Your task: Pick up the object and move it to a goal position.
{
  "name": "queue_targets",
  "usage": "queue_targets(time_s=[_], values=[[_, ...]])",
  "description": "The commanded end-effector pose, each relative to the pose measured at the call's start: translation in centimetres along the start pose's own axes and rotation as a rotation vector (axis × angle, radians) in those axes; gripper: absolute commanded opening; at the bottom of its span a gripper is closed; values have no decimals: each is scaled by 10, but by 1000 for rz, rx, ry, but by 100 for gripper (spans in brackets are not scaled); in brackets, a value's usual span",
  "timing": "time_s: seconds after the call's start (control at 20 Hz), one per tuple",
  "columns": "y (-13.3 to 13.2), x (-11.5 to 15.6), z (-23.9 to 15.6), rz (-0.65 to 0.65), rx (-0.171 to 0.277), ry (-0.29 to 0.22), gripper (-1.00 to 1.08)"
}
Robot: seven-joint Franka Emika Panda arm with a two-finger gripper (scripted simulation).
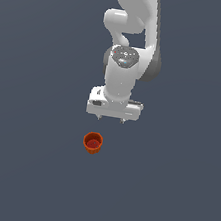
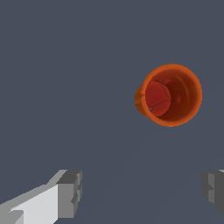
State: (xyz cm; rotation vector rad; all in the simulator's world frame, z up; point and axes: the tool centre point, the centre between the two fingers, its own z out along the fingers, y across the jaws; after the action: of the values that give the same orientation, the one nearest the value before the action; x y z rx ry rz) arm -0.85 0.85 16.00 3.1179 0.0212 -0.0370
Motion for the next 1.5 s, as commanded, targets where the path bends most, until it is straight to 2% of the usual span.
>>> queue_targets(time_s=[0.0, 0.35, 0.75, 1.45], values=[[0, 0, 0, 0, 0, 0, 28], [-8, 3, -8, 11, 10, 7, 28], [-5, 9, -3, -8, 14, 2, 28], [15, 54, 38, -150, 54, -29, 28]])
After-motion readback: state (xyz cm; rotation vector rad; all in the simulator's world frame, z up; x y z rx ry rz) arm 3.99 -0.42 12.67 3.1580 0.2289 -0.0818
